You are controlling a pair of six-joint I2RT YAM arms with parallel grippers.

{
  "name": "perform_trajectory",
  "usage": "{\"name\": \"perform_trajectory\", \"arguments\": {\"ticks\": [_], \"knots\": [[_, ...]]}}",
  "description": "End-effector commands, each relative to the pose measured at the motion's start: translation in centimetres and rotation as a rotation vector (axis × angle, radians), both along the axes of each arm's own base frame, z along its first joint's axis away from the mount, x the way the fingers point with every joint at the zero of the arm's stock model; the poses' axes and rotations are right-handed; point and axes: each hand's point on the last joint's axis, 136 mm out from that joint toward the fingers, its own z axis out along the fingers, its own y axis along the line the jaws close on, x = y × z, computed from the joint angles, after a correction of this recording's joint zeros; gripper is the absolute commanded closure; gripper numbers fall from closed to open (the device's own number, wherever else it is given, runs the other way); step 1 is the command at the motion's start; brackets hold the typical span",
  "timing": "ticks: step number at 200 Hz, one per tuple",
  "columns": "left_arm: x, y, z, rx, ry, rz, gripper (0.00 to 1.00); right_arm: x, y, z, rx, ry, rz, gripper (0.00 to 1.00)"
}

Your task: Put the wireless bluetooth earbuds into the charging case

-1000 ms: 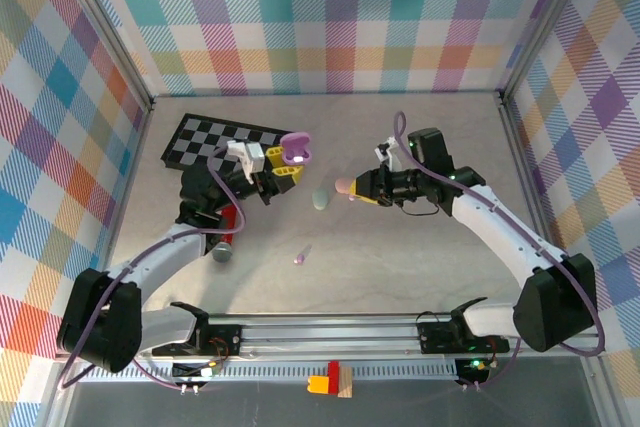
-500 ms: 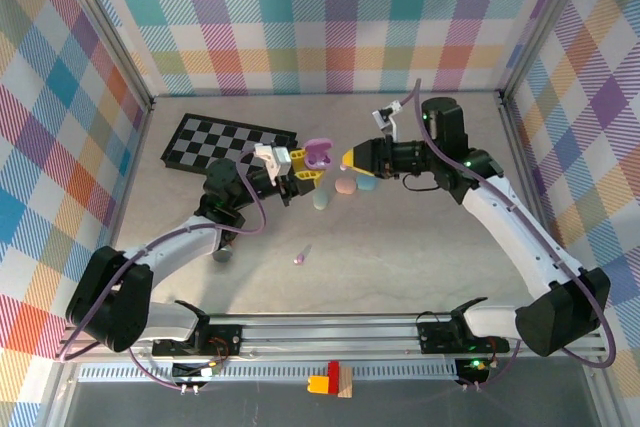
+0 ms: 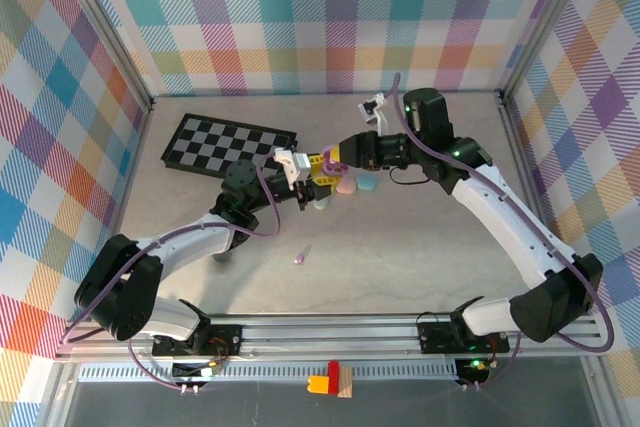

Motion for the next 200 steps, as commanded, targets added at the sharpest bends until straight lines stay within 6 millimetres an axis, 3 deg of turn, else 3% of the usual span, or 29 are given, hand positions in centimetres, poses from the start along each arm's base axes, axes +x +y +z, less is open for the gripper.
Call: {"name": "perform_trajectory", "arguments": {"ticks": [1,39,200], "knots": [[-0.2,-0.4,2.8,-0.068,-0.074,-0.004,0.66,0.4,0.2,0.7,-0.019,-0.053,-0.003,0.77],[0.0,-0.6,3.5,-0.120,-0.061,-0.015,0.67,0.6,0.5,0.2,-0.042,-0.050,0.000,0.77],[0.2,-0.5,3.5,-0.114,-0.051,0.007,0.65,0.6,0.6,-1.8,-0.115,-0.006,-0.003,0.74]]}}
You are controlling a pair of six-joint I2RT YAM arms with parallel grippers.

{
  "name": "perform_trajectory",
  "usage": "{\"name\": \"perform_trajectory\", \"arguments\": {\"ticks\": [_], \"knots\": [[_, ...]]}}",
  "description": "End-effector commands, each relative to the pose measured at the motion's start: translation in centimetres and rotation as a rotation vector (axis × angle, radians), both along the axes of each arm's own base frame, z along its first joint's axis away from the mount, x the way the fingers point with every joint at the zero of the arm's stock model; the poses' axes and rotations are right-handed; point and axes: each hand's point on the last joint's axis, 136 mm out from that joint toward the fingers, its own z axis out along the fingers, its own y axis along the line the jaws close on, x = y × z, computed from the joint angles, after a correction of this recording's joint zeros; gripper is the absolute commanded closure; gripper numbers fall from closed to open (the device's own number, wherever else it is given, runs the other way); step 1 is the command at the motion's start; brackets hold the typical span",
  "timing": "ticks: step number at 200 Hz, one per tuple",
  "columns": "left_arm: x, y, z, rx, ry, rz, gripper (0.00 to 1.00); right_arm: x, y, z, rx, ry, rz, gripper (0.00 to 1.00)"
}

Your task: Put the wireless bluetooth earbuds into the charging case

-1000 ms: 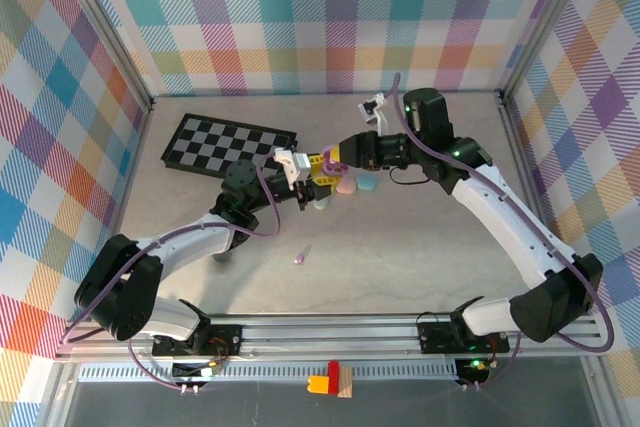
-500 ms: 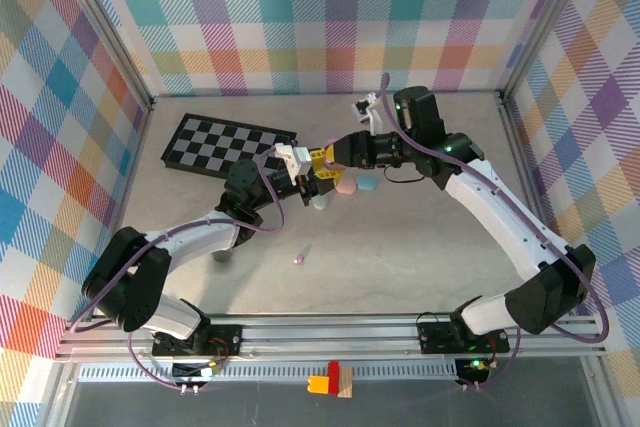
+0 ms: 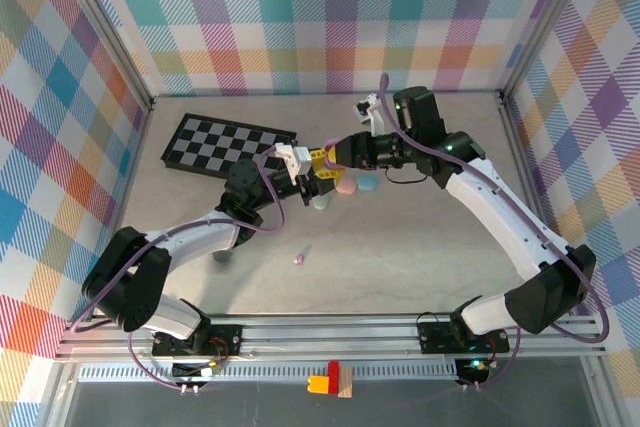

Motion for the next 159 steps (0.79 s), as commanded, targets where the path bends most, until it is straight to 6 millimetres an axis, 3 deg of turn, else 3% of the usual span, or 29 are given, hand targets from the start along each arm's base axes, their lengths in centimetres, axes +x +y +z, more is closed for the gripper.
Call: {"name": "perform_trajectory", "arguments": {"ticks": [1,23,65,100,124,159], "knots": [[-0.7,0.0,2.7,-0.053,-0.081,-0.010,0.65,-0.2,0.3,-0.2,-0.018,0.011,0.017,0.73],[-0.8,0.0,2.8,-0.051,-0.081,-0.009,0.66,-0.1,0.2,-0.2,-0.018,0.011,0.012,0.67],[-1.0,0.1,2.8,-0.046,-0.086,-0.009,0.65,0.0,-0.3,0.1,-0.038,-0.012,-0.013,0.64],[-0.8,0.3,2.4,-0.035,-0.072,0.003,0.65,0.2,-1.2,1.5,-0.040,-0.076,-0.060,0.54],[-0.7,0.5,2.1,-0.030,-0.070,0.020,0.65,-0.2,-1.3,2.2,-0.026,-0.103,-0.051,0.45],[0.0,1.4,1.6,-0.030,-0.045,0.043,0.64,-2.0,-1.6,3.9,0.037,-0.197,0.001,0.40]]}}
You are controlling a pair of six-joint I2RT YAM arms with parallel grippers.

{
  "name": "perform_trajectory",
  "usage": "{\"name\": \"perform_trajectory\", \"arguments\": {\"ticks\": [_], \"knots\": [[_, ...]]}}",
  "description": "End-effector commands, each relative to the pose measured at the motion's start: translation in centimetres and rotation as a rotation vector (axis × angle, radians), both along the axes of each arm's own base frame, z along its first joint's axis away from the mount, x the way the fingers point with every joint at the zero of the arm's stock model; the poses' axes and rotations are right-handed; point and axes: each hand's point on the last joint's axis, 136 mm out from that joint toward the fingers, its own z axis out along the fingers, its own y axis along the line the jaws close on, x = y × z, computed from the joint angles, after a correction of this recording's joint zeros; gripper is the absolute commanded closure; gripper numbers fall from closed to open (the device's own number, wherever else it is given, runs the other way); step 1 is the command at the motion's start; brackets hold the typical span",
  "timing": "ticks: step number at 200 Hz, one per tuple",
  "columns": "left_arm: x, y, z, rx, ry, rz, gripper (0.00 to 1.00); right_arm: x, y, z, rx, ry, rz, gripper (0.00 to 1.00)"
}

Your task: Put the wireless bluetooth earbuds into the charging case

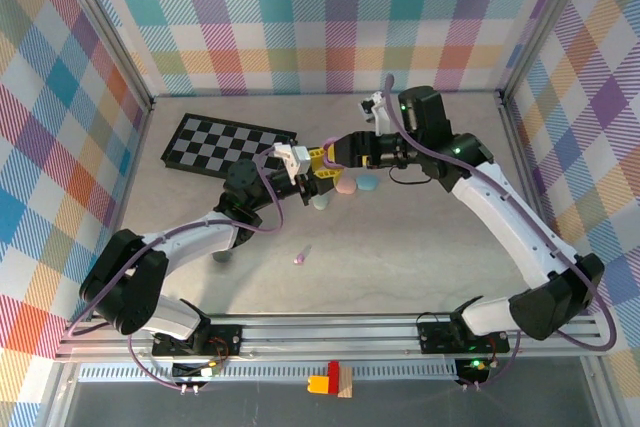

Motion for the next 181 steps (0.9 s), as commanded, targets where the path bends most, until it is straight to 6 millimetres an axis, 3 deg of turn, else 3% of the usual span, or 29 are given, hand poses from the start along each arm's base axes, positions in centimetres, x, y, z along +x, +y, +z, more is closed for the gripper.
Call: {"name": "perform_trajectory", "arguments": {"ticks": [1,29,61,114,141,181], "knots": [[0.0,1.1,1.3,-0.028,-0.043,0.024,0.64,-1.8,-0.5,2.5,0.055,-0.116,0.047,0.40],[1.1,3.2,1.2,-0.033,-0.042,0.078,0.63,-3.8,-1.3,1.9,0.065,-0.146,0.084,0.38],[3.0,7.0,2.1,-0.054,-0.025,0.182,0.64,-6.2,-1.2,-1.0,0.023,-0.164,0.089,0.36],[4.0,11.5,3.9,-0.047,-0.058,0.301,0.63,-5.9,-0.5,-11.5,-0.039,0.273,-0.086,0.38],[3.8,12.1,4.9,-0.037,-0.085,0.307,0.63,-5.7,0.5,-16.4,-0.063,0.436,-0.133,0.40],[3.2,12.2,6.4,-0.091,-0.114,0.286,0.62,-5.9,2.8,-20.9,-0.091,0.567,-0.133,0.45]]}}
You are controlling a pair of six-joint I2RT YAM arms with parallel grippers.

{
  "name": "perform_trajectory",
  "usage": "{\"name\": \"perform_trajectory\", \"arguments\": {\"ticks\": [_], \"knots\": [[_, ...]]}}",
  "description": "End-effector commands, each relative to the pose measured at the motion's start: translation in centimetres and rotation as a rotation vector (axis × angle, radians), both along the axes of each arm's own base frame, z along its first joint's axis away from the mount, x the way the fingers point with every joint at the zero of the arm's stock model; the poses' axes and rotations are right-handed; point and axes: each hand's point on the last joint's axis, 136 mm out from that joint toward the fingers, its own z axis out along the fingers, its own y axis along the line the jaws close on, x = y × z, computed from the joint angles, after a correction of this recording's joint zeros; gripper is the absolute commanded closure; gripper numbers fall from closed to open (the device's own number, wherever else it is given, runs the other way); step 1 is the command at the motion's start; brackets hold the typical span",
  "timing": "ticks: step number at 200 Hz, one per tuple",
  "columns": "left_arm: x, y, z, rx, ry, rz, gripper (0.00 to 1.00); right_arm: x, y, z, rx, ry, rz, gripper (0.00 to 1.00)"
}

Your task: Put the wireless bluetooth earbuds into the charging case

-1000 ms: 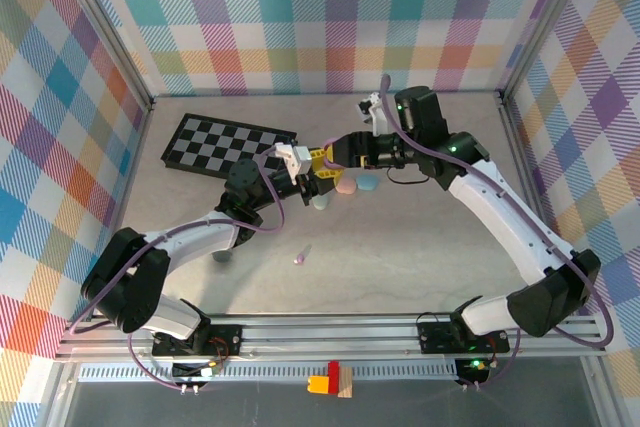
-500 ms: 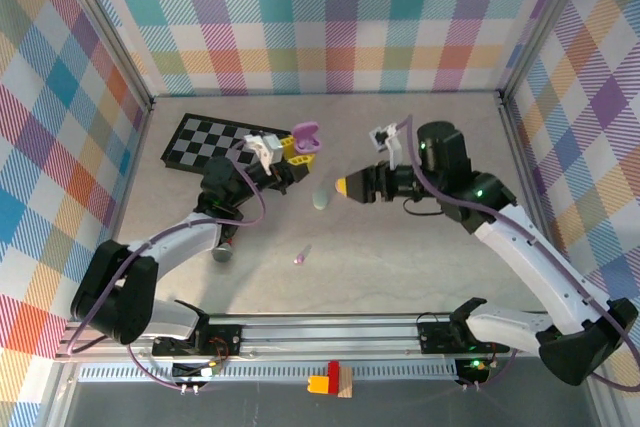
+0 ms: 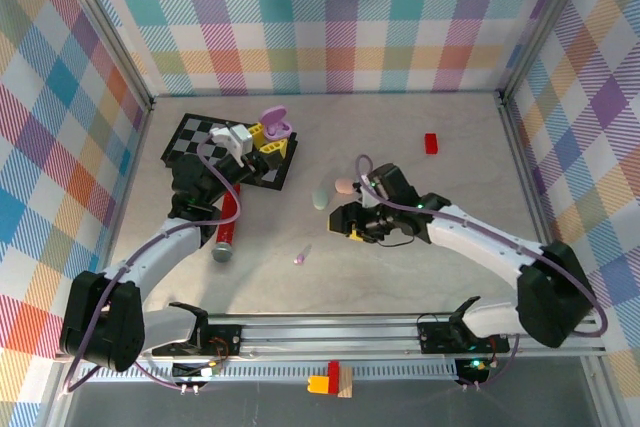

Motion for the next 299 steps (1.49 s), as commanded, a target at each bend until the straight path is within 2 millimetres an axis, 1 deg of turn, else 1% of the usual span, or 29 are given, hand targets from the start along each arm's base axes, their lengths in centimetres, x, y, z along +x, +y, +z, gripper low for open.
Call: {"name": "perform_trajectory", "arguments": {"ticks": [1,21,31,63,96,127,177,274,299], "knots": [[-1.0,0.3,2.6,-0.039,-0.078,-0.022,0.62,0.6,2.2,-0.2,0.063,0.043,-0.032,0.45],[-1.2,0.3,3.2,-0.072,-0.094,-0.039,0.62,0.4,2.9,-2.6,0.010,0.089,-0.060,0.53],[-1.3,0.2,3.2,-0.075,-0.094,-0.050,0.63,0.2,3.1,-3.7,-0.017,0.108,-0.070,0.56],[-1.4,-0.1,2.9,-0.070,-0.101,-0.076,0.62,-0.9,5.2,-5.6,-0.060,0.113,-0.054,0.56],[-1.6,-0.4,2.5,-0.063,-0.095,-0.097,0.62,-1.6,6.6,-7.9,-0.107,0.158,-0.067,0.57],[-1.9,-0.4,2.7,-0.079,-0.103,-0.112,0.63,-1.4,7.9,-9.0,-0.108,0.179,-0.072,0.59],[-1.8,-0.5,2.9,-0.090,-0.110,-0.122,0.62,-1.4,9.4,-10.1,-0.109,0.214,-0.042,0.63],[-1.9,-0.5,3.1,-0.099,-0.109,-0.127,0.62,-2.0,9.6,-11.7,-0.144,0.277,-0.036,0.68],[-2.0,-0.5,3.1,-0.099,-0.111,-0.128,0.62,-2.2,9.3,-12.2,-0.173,0.294,-0.039,0.72]]}}
